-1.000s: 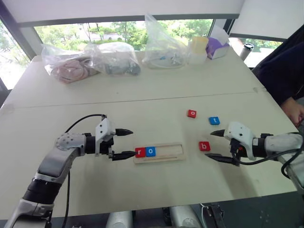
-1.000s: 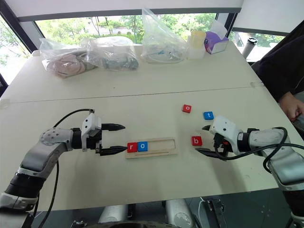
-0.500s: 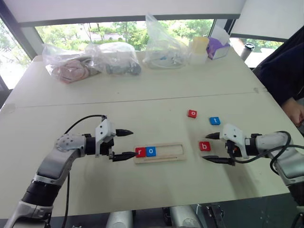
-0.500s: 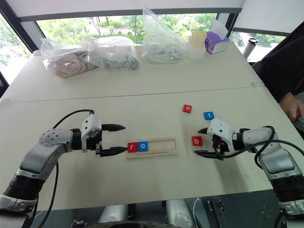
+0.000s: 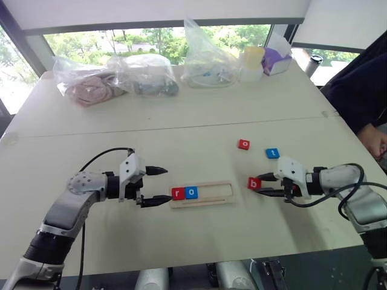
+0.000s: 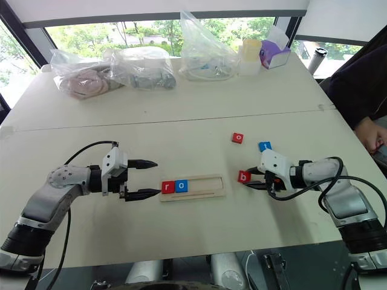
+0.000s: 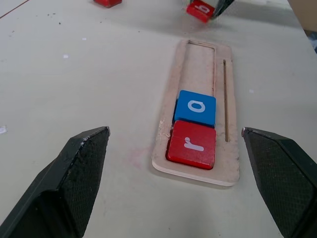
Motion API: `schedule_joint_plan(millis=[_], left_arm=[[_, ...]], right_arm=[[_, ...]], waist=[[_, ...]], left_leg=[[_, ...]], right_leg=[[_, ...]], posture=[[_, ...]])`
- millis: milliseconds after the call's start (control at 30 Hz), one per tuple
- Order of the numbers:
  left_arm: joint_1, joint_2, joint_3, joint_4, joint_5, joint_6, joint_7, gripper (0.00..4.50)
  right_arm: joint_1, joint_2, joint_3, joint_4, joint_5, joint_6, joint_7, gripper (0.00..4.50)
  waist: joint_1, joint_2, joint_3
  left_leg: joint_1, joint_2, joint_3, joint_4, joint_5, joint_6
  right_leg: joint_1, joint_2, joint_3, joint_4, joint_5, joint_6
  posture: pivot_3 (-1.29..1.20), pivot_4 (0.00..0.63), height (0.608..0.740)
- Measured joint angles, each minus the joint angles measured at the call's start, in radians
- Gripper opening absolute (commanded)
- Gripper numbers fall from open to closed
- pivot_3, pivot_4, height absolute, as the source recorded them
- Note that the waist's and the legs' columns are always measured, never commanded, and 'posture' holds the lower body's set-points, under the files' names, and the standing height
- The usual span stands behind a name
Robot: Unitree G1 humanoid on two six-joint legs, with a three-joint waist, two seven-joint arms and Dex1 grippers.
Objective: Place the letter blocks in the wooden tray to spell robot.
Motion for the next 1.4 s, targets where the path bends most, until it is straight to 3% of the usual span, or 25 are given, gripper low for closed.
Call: schedule_joint_plan(millis=[100,233,533,1400], left_arm=[[0.004,0.003,0.002,-0.002,0.000,0.000,-0.001,4.50],[0.008,0.005,0.002,-0.012,-0.001,0.000,-0.010,4.50],[0.024,0.010,0.004,-0.050,-0.002,0.004,-0.004,4.50],[0.049,0.010,0.008,-0.077,-0.003,0.013,0.039,4.50]], right_arm=[[-0.034,0.011,0.021,-0.075,0.018,0.059,0.003,1.12],[-0.095,0.096,0.144,-0.164,0.017,0.118,-0.005,1.12],[-0.161,0.161,0.274,-0.132,-0.057,0.137,-0.031,1.12],[-0.191,0.239,0.328,-0.067,-0.114,0.132,-0.053,1.12]], waist=[[0.003,0.000,0.000],[0.002,0.000,0.000],[0.008,0.000,0.000],[0.005,0.000,0.000]], left_leg=[[0.000,0.000,0.000,0.000,0.000,0.000],[0.000,0.000,-0.001,0.000,0.000,0.000],[-0.001,0.000,0.000,0.001,0.000,0.000],[0.000,0.000,0.000,0.001,0.000,0.000]], right_leg=[[0.000,0.000,0.000,0.000,0.000,0.000],[0.000,0.000,0.000,0.000,0.000,0.000],[0.000,0.000,0.000,0.000,0.000,0.000],[0.000,0.000,-0.001,0.000,0.000,0.000]], posture=[[0.00,0.150,0.740],[0.00,0.150,0.740],[0.00,0.150,0.740],[0.00,0.150,0.740]])
